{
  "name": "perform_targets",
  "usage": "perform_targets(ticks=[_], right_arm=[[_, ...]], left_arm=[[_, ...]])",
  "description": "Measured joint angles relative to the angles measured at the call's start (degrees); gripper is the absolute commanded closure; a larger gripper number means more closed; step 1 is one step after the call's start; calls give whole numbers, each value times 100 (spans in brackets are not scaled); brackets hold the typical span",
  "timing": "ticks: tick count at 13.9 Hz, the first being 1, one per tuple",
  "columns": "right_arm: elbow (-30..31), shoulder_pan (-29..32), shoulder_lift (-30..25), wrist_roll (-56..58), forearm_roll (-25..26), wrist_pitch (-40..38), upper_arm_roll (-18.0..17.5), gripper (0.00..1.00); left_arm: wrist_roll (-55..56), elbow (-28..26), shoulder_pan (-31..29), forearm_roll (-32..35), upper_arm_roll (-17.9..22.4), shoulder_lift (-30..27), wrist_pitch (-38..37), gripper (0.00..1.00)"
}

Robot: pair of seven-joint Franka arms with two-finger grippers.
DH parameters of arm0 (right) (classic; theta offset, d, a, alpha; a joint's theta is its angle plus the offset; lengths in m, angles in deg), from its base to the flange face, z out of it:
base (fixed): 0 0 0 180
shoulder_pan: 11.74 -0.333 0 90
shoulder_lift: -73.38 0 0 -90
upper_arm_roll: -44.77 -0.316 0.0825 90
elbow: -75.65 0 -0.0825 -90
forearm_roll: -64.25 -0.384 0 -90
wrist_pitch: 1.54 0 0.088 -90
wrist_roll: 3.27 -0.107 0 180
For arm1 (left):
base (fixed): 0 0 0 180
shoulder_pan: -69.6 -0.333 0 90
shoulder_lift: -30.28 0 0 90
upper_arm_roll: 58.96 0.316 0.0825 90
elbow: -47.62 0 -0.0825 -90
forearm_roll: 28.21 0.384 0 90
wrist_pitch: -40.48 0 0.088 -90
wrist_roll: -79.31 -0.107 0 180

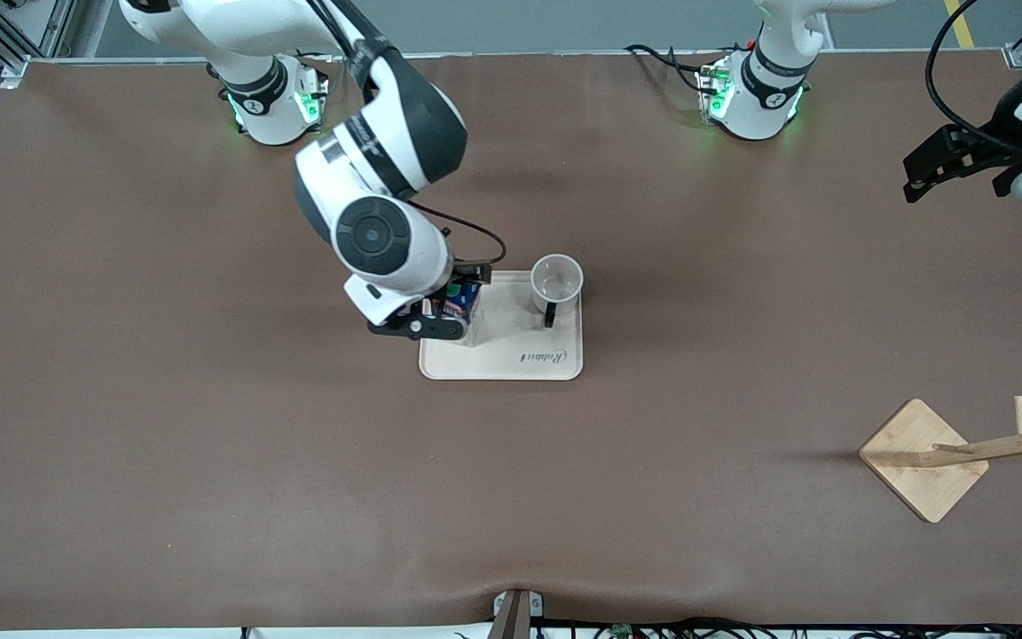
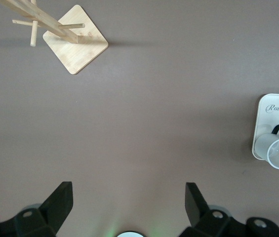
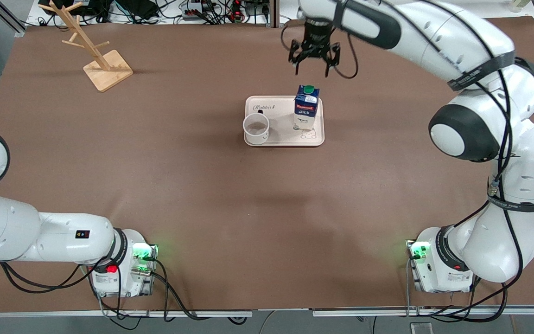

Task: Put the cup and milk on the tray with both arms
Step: 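Open the right gripper and lift it away from the milk carton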

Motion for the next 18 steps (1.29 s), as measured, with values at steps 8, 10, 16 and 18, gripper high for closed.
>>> perform_targets(ticks=[8,10,16,18], right_arm=[[-391,739,-384,317,7,-332,23,0],[-420,984,-484,323,17,-334,38,0],[-501,1819,-828,652,315,-396,58,0],[-495,2068,-1001,1298,540,-462,59,0]], left_arm=[[0,-11,0,-29,0,0,2,0],[0,-21,1,-31,0,0,2,0],[0,-36,4,-32,-2,0,2,0],[0,-44,5,-32,-3,0,2,0]])
